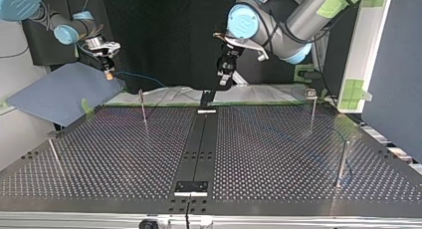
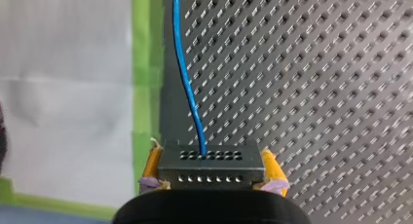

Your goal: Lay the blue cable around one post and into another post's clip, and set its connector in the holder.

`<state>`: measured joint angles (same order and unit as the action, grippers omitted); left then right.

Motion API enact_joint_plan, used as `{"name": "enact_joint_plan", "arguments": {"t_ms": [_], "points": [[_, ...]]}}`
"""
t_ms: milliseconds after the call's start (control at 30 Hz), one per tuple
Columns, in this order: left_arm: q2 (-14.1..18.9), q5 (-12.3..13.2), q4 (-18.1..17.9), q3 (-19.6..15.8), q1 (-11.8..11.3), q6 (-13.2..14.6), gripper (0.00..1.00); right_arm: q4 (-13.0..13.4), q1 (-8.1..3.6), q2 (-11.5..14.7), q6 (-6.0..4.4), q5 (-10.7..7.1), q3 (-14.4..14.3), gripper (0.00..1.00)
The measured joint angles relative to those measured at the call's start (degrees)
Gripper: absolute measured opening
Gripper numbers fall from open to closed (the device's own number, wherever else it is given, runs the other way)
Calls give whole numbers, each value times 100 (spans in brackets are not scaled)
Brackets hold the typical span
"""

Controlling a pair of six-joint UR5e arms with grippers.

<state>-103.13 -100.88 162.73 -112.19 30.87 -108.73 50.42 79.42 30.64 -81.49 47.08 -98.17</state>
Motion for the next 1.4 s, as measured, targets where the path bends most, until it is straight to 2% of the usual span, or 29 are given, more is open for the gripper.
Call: {"name": "enact_joint_plan", "arguments": {"t_ms": [167,367,600,833,1067,1400], "points": [[-242,-153,-242,0,243,119,100,-78,108,133,80,-271,1,0],[-517,-287,-518,-1,510,223,100,-56,192,148,80,-480,2,0],[-869,-292,-870,-2,651,347,100,26,219,154,23,-504,13,0],[-1224,-91,-1226,-3,672,296,100,-15,234,274,9,-515,52,0],[-1562,-214,-1564,26,638,269,100,-138,283,492,48,-525,51,0],[-2048,-288,-2048,396,716,293,100,-160,394,545,65,-602,48,0]]}}
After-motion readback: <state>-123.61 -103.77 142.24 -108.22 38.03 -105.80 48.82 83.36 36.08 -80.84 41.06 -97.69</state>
